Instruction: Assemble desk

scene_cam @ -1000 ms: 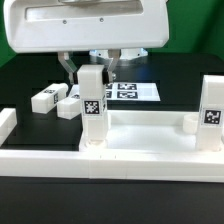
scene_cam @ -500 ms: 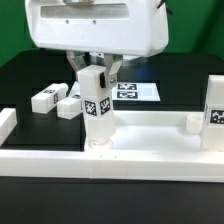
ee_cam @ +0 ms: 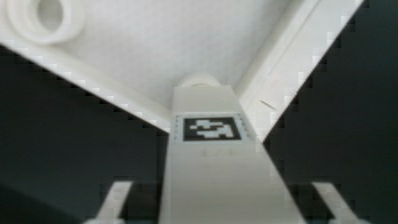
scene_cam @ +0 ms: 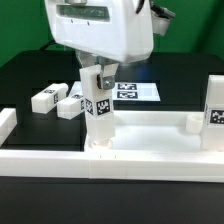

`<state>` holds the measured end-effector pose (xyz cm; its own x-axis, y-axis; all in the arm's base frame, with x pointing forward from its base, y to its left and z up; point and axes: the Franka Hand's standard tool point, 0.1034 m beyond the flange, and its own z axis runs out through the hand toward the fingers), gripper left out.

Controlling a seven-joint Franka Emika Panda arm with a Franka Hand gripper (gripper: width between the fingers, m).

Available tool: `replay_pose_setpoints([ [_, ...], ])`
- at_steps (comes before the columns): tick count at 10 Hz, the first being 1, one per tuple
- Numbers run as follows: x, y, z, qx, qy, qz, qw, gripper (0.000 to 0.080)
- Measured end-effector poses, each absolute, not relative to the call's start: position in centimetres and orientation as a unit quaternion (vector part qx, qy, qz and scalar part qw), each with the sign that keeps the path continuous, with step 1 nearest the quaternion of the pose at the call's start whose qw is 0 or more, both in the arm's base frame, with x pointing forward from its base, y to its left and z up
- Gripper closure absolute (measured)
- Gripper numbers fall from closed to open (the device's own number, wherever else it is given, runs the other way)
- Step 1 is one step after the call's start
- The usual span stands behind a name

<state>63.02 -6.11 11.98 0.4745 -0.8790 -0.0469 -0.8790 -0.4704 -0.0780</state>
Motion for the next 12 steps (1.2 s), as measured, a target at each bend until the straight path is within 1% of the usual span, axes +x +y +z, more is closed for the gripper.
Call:
replay_pose_setpoints([
  [2, 62.99, -5.99, 11.97, -0.838, 0.544, 0.003, 0.045, 0.0505],
  [4, 62.99, -5.97, 11.97, -0.854, 0.518, 0.002, 0.047, 0.0505],
  [5, 63.02, -5.99, 12.05, -0.863, 0.503, 0.0, 0.048, 0.0316],
  [6, 63.02, -6.04, 12.08, -0.889, 0.456, -0.002, 0.047, 0.0177],
  [7, 63.02, -6.12, 12.1, -0.92, 0.388, -0.006, 0.047, 0.0177],
  [8, 63.03, -6.07, 12.13, -0.937, 0.345, -0.008, 0.047, 0.0155],
  [12, 63.0, -6.05, 12.09, -0.989, 0.139, -0.018, 0.041, 0.015],
])
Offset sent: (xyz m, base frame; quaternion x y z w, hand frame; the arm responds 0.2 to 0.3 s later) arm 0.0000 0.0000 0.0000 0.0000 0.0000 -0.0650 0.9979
